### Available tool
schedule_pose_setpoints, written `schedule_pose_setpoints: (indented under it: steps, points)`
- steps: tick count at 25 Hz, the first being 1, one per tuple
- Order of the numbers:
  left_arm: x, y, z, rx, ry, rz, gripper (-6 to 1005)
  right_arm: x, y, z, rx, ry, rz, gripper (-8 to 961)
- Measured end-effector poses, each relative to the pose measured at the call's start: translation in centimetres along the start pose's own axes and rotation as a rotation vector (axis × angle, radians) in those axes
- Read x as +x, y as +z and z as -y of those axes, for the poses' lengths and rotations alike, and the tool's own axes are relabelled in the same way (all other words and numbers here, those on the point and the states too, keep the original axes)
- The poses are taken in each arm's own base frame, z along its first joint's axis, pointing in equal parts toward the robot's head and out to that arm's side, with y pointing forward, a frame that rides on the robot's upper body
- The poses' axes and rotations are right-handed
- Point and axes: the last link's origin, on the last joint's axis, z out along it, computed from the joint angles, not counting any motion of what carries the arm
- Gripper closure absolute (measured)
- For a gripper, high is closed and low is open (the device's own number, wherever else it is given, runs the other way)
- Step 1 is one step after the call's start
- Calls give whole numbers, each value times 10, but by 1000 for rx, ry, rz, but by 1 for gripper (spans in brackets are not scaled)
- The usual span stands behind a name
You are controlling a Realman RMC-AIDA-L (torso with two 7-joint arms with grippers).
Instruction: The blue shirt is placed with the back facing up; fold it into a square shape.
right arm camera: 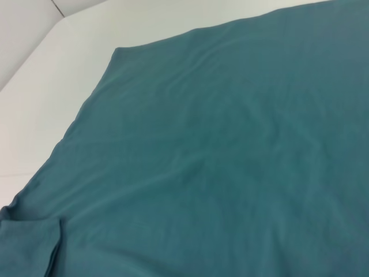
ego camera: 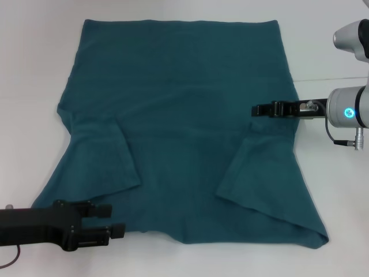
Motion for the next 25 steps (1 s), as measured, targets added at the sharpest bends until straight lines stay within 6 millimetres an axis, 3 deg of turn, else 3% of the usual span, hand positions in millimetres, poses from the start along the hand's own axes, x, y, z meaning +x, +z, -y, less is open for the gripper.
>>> schedule_pose_setpoints:
  steps: [4,11,14,20,25]
  points:
    - [-2,0,0,1,-5,-1,300,-1,-3,3,3,-13,3,365]
    - [-3,-12,4,42,-42,-57,299,-5,-32,5,-49,-110,-29,283]
    - [1,-33,11,100,-106,-125,299,-3,-55,-1,-99,-206,-52,248]
    - [3,-71,26,261,-289,-122,299,4,-70,-11,-170,-306,-106,255]
    - [-1,-77,35,349,-430,-46,299,8,-71,-11,-179,-330,-121,255]
